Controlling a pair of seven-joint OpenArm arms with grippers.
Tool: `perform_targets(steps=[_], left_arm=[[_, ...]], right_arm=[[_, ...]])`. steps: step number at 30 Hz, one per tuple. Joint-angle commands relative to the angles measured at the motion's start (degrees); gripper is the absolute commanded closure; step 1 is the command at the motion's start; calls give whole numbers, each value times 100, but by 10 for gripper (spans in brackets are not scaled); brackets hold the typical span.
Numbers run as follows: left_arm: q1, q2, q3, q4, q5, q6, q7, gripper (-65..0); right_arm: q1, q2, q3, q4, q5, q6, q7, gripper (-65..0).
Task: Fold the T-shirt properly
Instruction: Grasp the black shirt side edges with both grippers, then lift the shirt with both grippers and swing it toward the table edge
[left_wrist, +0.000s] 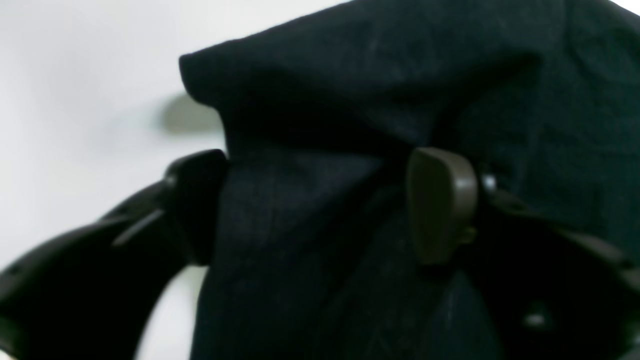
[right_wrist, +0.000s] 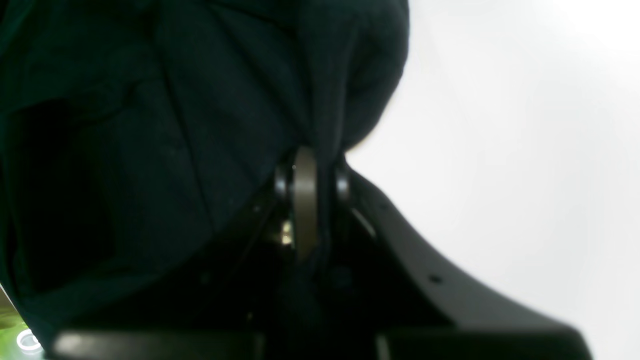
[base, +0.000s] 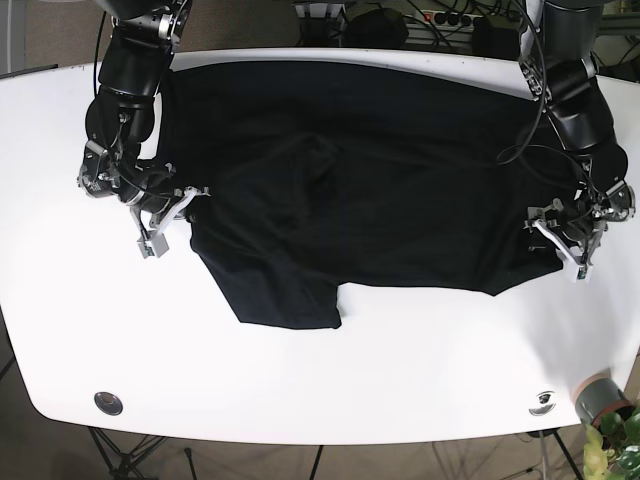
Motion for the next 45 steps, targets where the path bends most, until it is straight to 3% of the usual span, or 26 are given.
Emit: perform_targets(steps=[1,2,3,6,16,26,36,45], left_arm=[[4,4,17,-53,87,-71,355,-265],[4,4,17,-53,87,-71,355,-226],[4,4,17,-53,87,-71,346,-139],[4,4,17,-62,87,-71,179,0],[48,13,-589,606,104,-71,-50,0],[189,188,-616,2276,95,-71,654,0],[48,461,-537,3261,131,-71,1216,0],[-761,496,61,3323,139,-23,1225,0]], right_arm=[[87,45,17,61,5,-7,-5,-30],[87,45,17,61,5,-7,-5,-30],[87,45,17,61,5,-7,-5,-30],[87,45,17,61,5,-7,-5,-30],[87,-51,17,123,58,-7,-31,-29],[87,-7,17,571,524,-15,-40,-29],[703,327,-36,571,533,-15,-57,-29],[2188,837,-45,228,515,11,-796,-29]])
